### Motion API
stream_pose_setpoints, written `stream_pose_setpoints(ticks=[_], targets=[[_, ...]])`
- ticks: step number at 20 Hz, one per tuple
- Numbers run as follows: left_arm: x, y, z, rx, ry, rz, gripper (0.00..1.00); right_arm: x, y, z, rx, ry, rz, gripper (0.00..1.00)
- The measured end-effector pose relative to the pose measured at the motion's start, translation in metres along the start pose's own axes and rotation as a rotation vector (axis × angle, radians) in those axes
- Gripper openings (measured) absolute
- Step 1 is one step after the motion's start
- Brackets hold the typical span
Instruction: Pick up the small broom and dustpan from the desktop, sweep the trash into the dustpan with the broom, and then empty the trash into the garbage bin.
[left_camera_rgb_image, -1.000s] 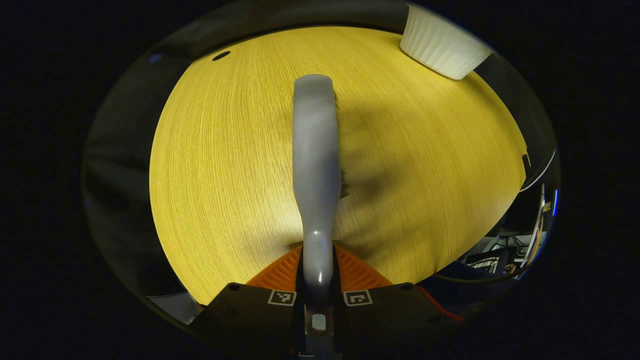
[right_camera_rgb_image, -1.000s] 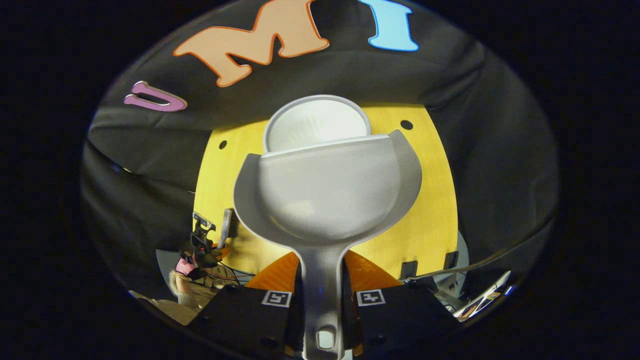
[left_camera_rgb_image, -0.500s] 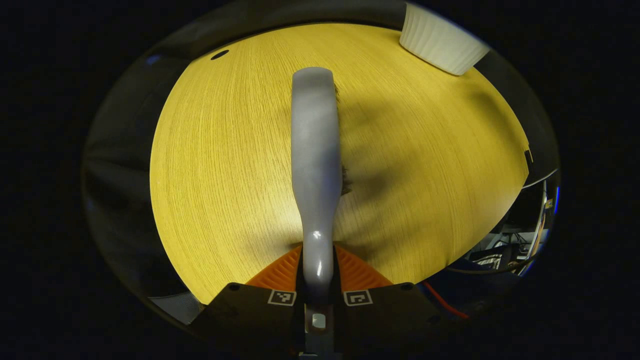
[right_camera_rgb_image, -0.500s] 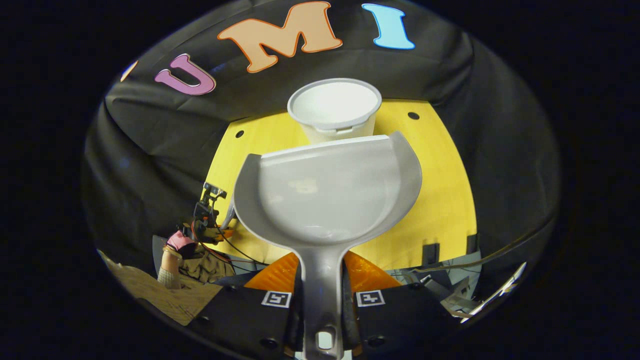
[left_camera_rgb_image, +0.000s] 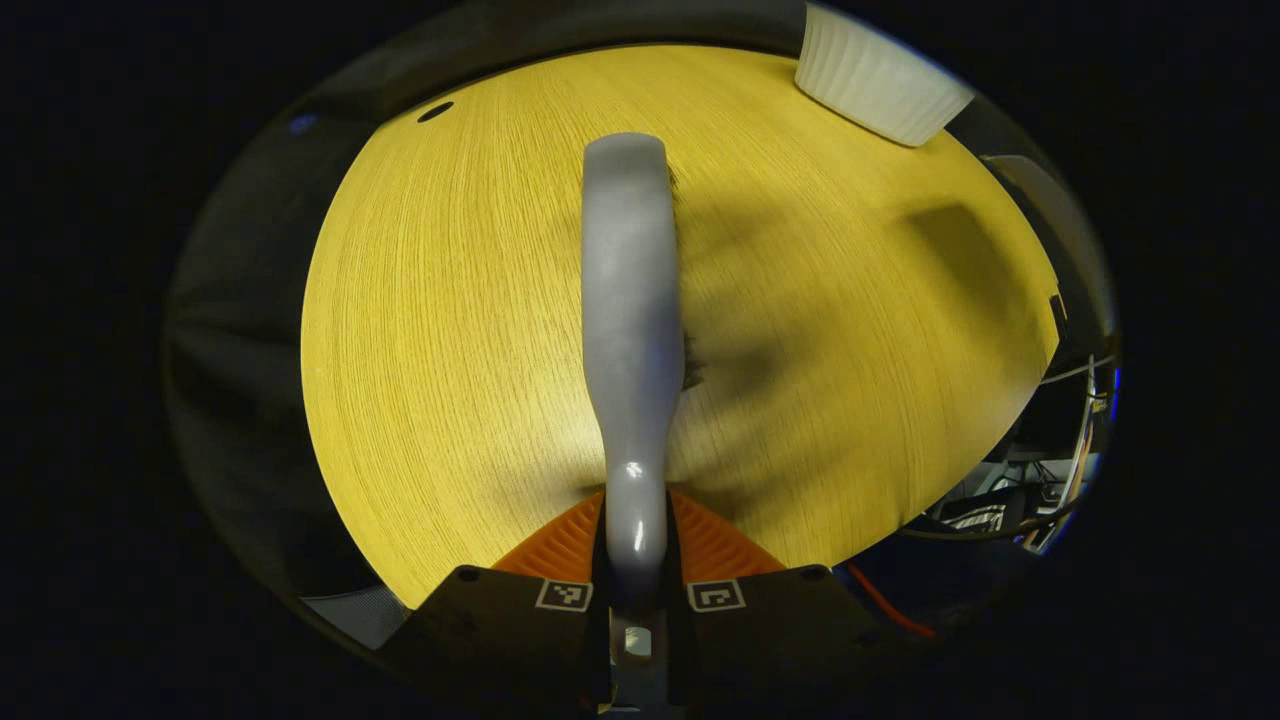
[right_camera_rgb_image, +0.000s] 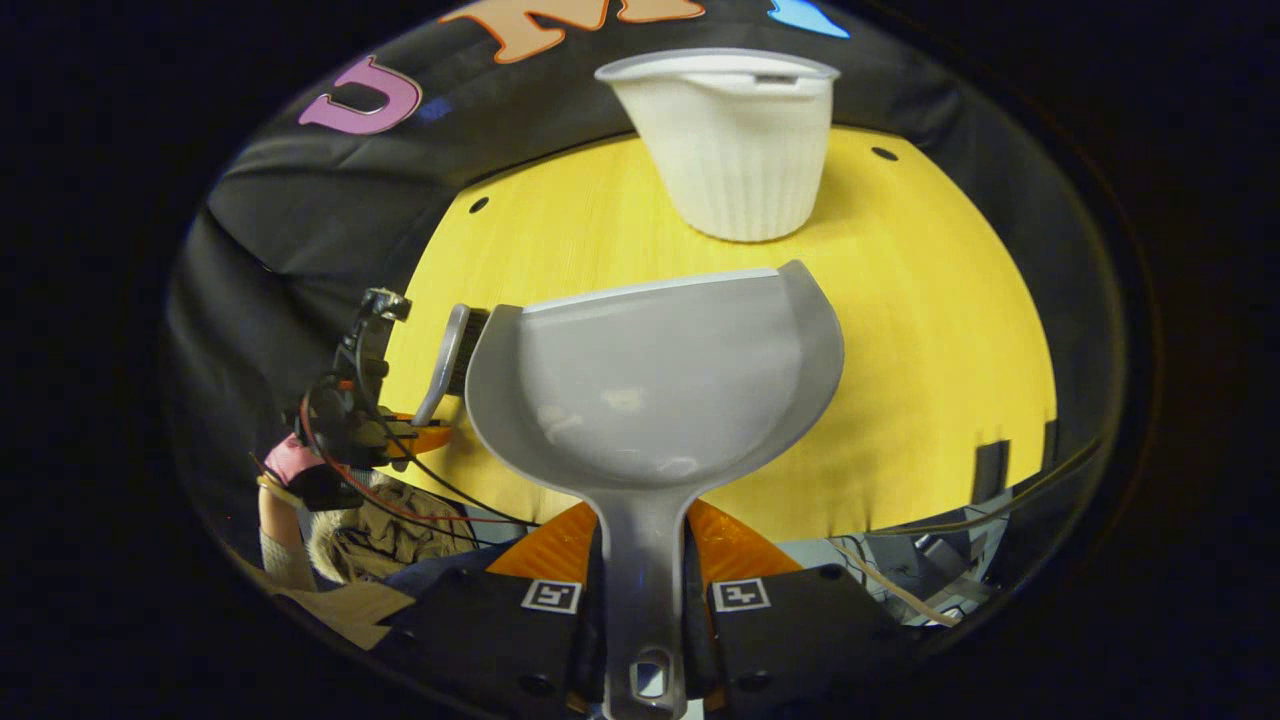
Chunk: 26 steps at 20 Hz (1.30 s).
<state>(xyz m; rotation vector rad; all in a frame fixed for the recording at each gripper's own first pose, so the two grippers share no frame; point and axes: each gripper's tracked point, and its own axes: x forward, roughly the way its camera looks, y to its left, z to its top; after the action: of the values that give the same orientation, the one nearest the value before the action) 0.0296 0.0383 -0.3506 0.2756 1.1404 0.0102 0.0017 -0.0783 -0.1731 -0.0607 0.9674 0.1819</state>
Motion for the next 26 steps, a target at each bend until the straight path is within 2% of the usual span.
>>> stream_pose_setpoints(ticks=[1,3,4,5,8,11,13,14,15,20,22,23,25,26], targets=[[0.0,0.0,0.001,-0.001,-0.001,0.0,0.2,0.017,0.006,-0.002,-0.006,-0.003,-0.002,0.33],[0.0,0.0,0.001,0.001,-0.003,0.001,0.2,0.046,0.015,0.001,0.009,-0.027,-0.008,0.34],[0.001,0.0,0.001,0.004,-0.005,0.001,0.2,0.058,0.017,0.007,0.022,-0.05,-0.015,0.29],[0.001,0.0,0.0,0.004,-0.006,0.003,0.2,0.068,0.019,0.009,0.034,-0.064,-0.028,0.34],[0.001,0.0,0.001,0.007,-0.009,0.004,0.2,0.091,0.021,0.01,0.025,-0.075,-0.044,0.33],[0.001,0.001,0.001,0.011,-0.005,0.0,0.2,0.101,0.025,0.007,0.003,-0.068,-0.042,0.3],[0.001,0.0,0.001,0.008,-0.008,-0.003,0.2,0.108,0.024,0.009,-0.008,-0.092,-0.055,0.35],[0.001,0.0,0.001,0.008,-0.008,-0.002,0.21,0.11,0.023,0.009,-0.015,-0.095,-0.063,0.31],[0.001,0.001,0.001,0.011,-0.009,0.0,0.21,0.109,0.021,0.006,-0.028,-0.095,-0.073,0.37],[0.0,0.0,0.002,0.017,-0.014,0.002,0.23,0.112,0.021,0.006,-0.026,-0.121,-0.086,0.4],[0.0,-0.004,0.001,0.019,-0.024,-0.009,0.25,0.113,0.027,0.009,-0.023,-0.145,-0.06,0.43],[-0.001,-0.007,0.004,0.02,-0.037,-0.013,0.34,0.112,0.032,0.011,-0.024,-0.16,-0.04,0.56],[-0.006,-0.01,0.01,0.002,-0.07,-0.007,0.68,0.108,0.03,0.013,-0.037,-0.204,-0.041,0.92],[-0.009,-0.01,0.014,-0.018,-0.095,-0.006,0.85,0.106,0.027,0.018,-0.041,-0.224,-0.048,0.96]])
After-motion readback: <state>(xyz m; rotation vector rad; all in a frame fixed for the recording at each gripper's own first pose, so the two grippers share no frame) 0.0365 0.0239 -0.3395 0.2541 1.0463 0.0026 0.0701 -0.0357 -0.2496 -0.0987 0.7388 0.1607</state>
